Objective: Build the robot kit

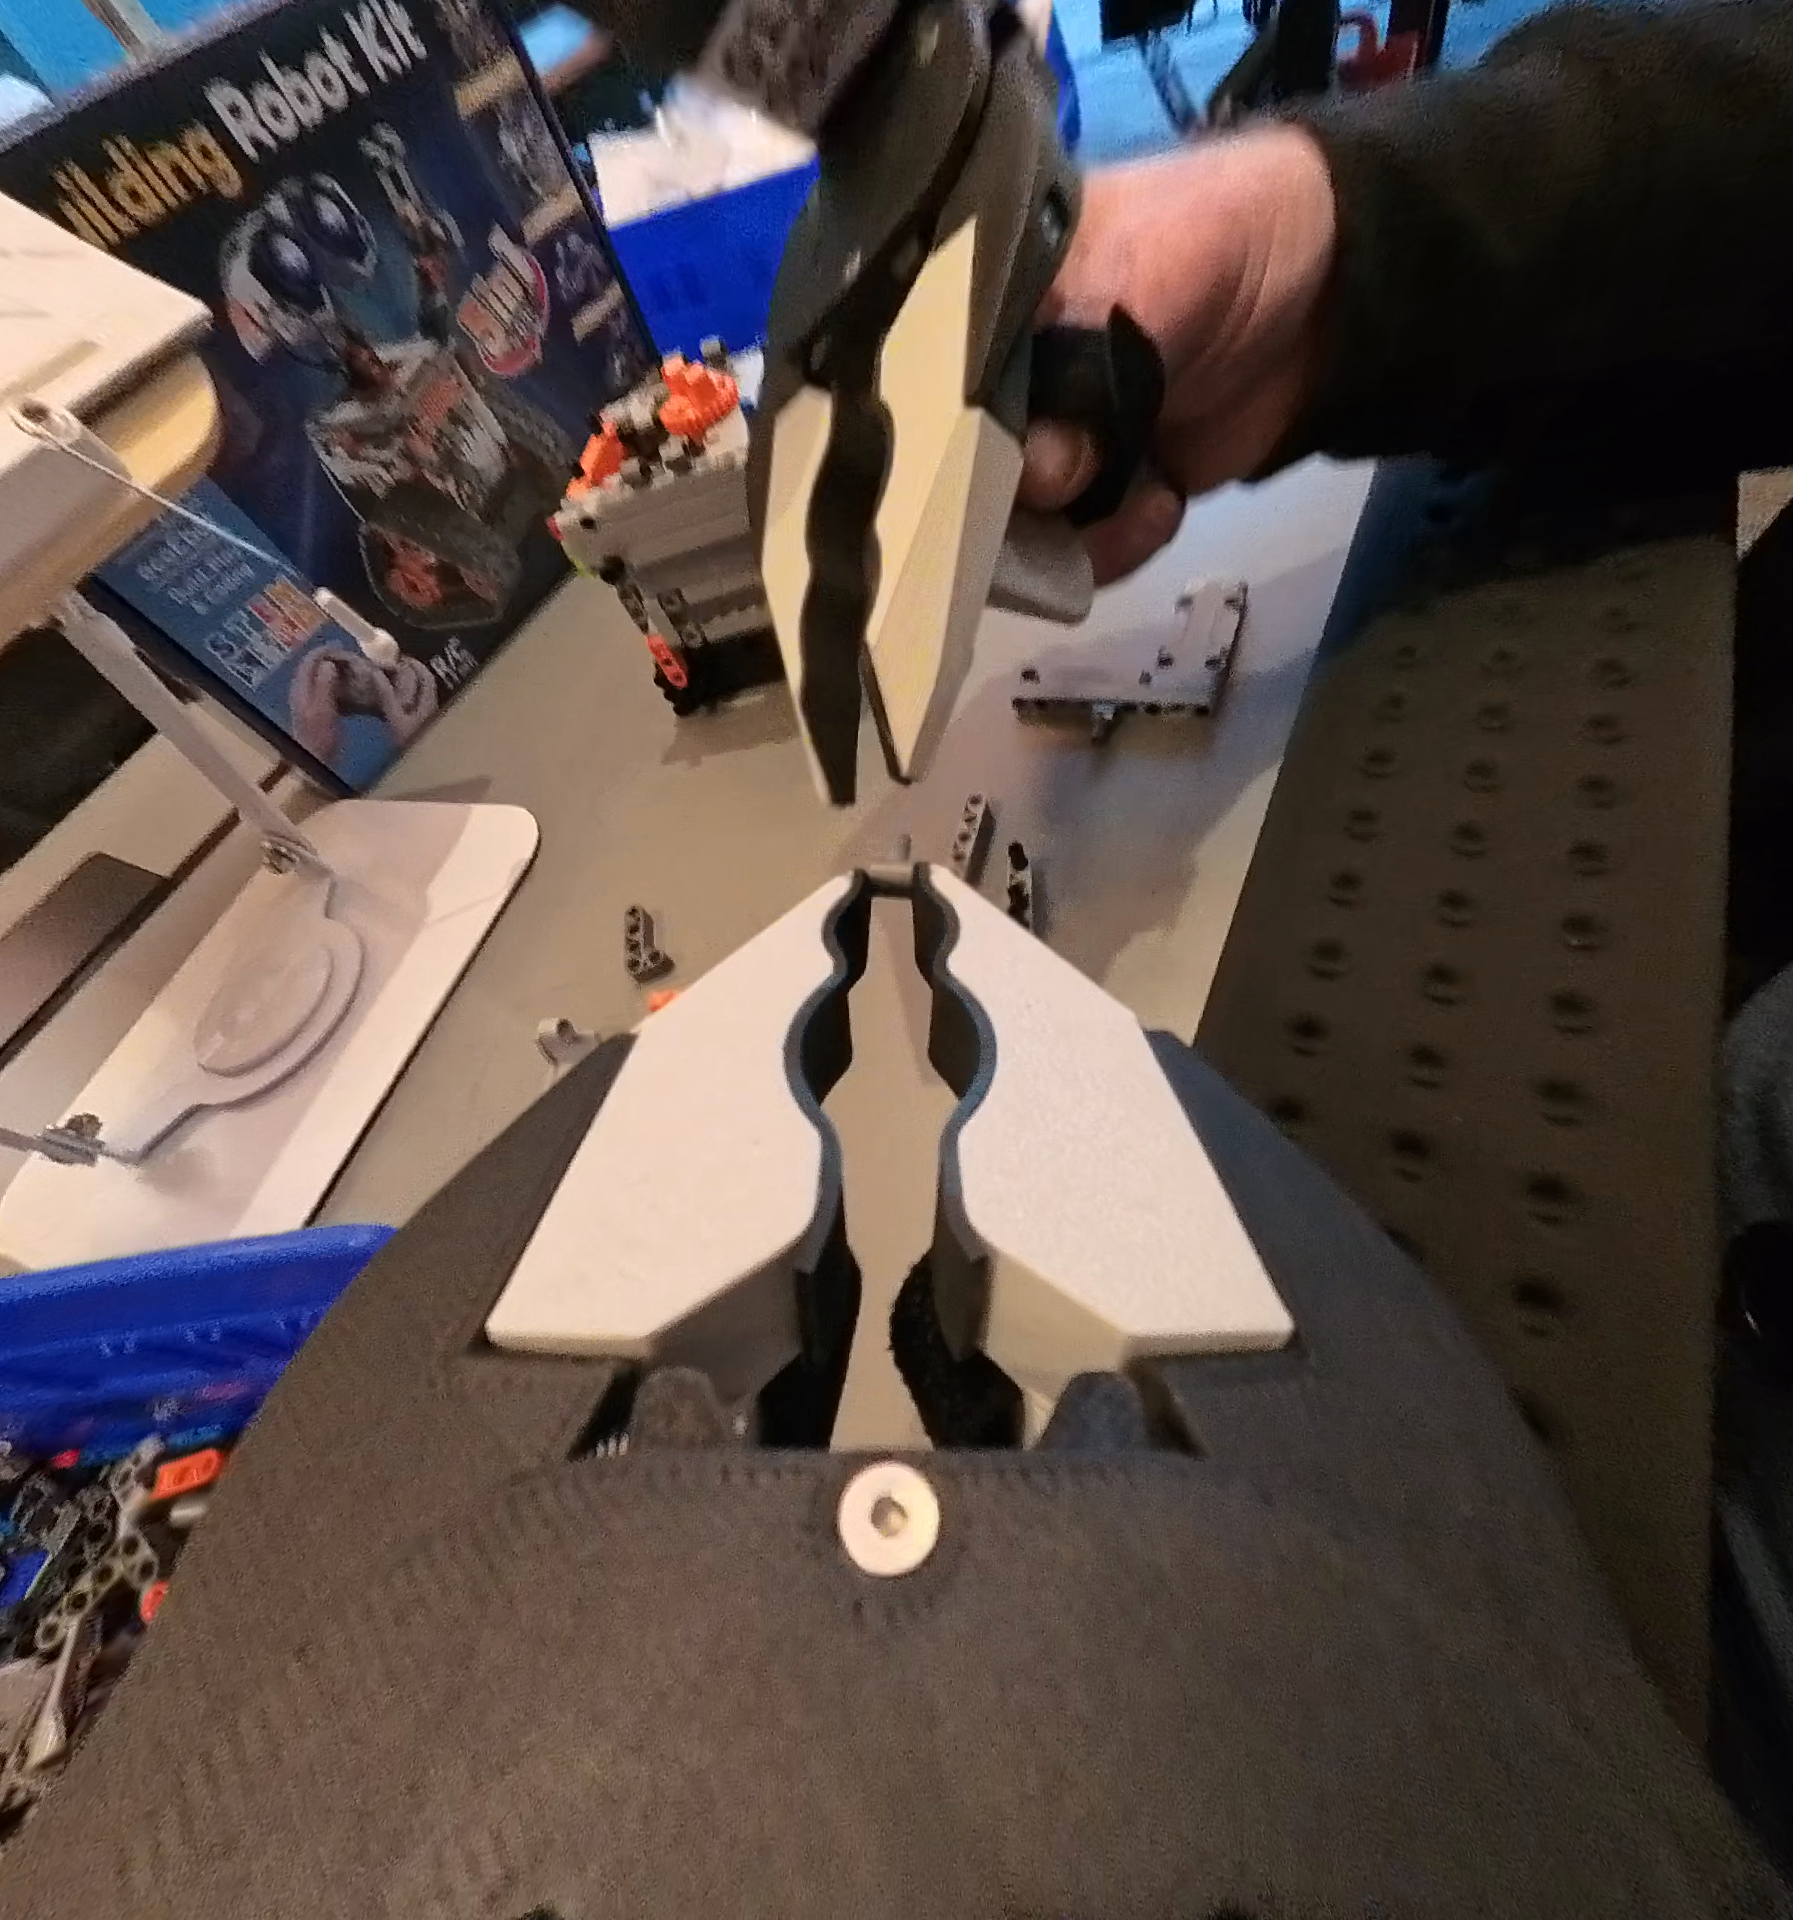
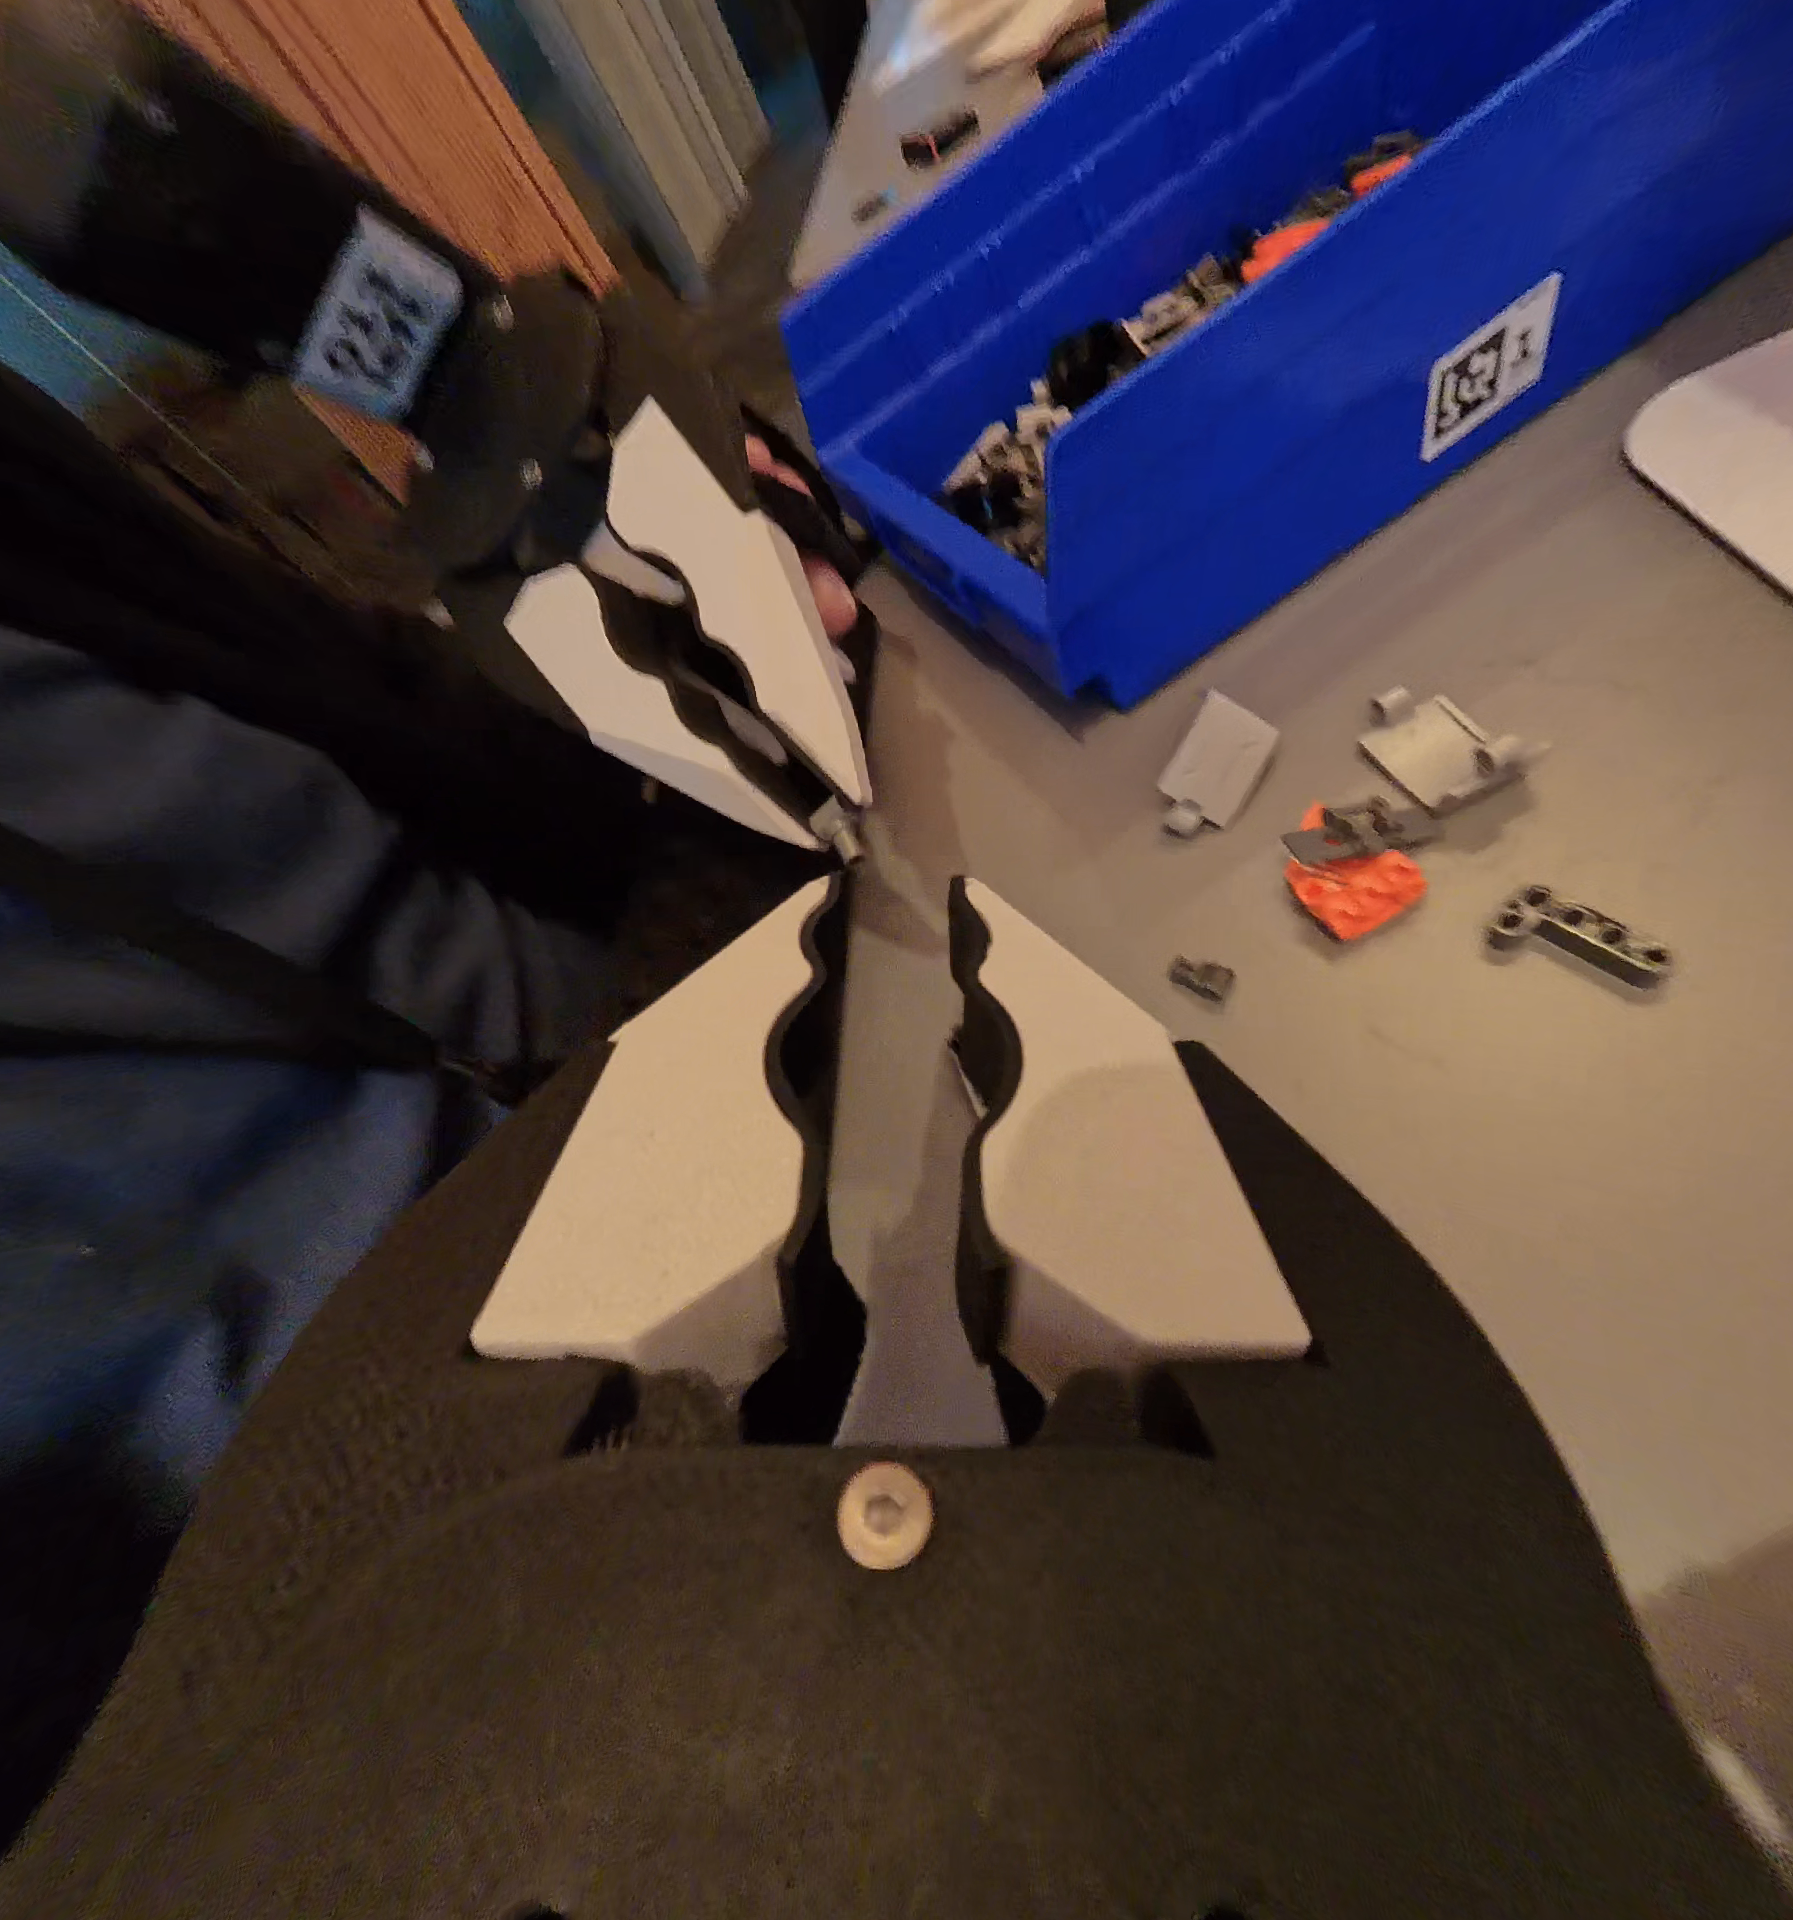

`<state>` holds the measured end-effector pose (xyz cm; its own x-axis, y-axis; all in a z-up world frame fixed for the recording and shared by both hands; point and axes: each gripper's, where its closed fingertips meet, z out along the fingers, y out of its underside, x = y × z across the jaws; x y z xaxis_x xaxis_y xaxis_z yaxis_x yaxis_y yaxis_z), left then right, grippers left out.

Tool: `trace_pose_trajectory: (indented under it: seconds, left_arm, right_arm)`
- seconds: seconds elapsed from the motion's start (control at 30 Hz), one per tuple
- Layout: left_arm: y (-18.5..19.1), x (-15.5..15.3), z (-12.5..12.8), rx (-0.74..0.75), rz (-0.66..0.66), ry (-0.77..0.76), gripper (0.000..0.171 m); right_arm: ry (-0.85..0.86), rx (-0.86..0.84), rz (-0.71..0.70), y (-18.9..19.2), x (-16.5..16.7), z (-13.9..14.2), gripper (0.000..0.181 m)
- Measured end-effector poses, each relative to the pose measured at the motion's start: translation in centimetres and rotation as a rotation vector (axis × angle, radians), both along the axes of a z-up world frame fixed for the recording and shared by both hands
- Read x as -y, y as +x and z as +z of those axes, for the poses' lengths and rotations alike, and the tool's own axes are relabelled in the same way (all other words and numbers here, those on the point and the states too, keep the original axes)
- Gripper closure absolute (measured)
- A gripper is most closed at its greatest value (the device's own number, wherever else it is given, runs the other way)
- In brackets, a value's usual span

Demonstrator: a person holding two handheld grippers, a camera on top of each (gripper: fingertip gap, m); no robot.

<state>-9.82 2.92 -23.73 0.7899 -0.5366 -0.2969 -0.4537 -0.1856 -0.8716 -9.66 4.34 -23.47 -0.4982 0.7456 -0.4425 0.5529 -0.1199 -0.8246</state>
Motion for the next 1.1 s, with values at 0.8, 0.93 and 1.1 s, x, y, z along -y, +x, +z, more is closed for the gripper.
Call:
trace_pose_trajectory:
  seconds: [0.8, 0.93, 1.1]
  left_arm:
    - [1.1, 0.7, -3.1, 0.016, -0.090, -0.314, 0.166]
    - [0.7, 0.5, -3.7, -0.040, -0.067, -0.340, 0.166]
    - [1.3, 0.7, -5.5, -0.060, -0.084, -0.412, 0.166]
  right_arm:
    - [0.552, -0.071, 0.094, 0.3, 2.7, -4.1, 0.181]
    - [0.560, 0.000, 0.083, 1.0, 1.1, -5.1, 0.173]
    - [0.675, 0.092, 0.128, 2.1, 0.2, -7.8, 0.169]
